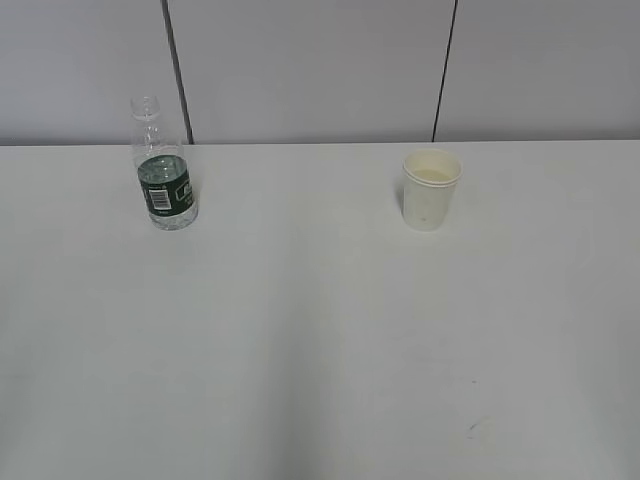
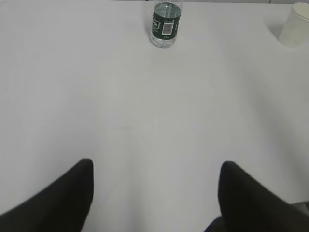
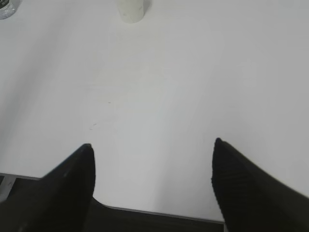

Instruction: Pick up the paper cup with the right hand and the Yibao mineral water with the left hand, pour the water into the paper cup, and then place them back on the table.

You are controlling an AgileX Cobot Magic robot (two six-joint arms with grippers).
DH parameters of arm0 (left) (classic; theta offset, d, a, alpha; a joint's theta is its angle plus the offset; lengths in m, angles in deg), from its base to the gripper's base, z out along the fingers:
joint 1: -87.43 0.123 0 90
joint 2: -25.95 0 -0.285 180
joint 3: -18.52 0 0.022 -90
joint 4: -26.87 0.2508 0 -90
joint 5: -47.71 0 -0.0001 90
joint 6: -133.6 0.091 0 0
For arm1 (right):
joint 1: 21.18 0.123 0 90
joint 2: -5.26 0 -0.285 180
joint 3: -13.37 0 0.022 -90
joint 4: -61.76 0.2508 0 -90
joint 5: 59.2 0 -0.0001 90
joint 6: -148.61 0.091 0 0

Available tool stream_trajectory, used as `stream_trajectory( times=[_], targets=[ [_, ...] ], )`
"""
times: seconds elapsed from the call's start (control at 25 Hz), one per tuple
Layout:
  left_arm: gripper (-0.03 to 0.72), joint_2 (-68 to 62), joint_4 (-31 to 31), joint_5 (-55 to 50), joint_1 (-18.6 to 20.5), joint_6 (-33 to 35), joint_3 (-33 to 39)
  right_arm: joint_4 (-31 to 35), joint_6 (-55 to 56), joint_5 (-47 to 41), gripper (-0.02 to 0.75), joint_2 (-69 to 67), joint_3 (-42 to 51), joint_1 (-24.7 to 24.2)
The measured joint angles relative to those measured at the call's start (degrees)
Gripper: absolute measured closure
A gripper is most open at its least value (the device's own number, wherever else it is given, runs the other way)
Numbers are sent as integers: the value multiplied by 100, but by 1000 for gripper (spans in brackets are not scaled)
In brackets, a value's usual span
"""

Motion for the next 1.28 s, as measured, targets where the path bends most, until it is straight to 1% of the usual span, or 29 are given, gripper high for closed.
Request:
stream_trajectory(
  times=[0.44, 0.52, 0.72, 0.8, 1.04, 1.28],
  targets=[
    [208, 1, 0, 31, 0, 0, 0, 8, -3, 20, 152, 0, 22, -54],
    [214, 1, 0, 31, 0, 0, 0, -3, -3, 20, 152, 0, 22, -207],
    [220, 1, 34, 31, 0, 0, 0, -366, -3, 33, 152, 0, 22, -872],
    [220, 1, 40, 31, 0, 0, 0, -406, -3, 33, 152, 0, 22, -986],
    [220, 1, 40, 31, 15, 0, 0, -430, -12, 46, 152, 0, 22, -1006],
    [221, 1, 35, 31, 287, 0, 0, -430, -12, 46, 152, 0, 22, -1006]
  ],
)
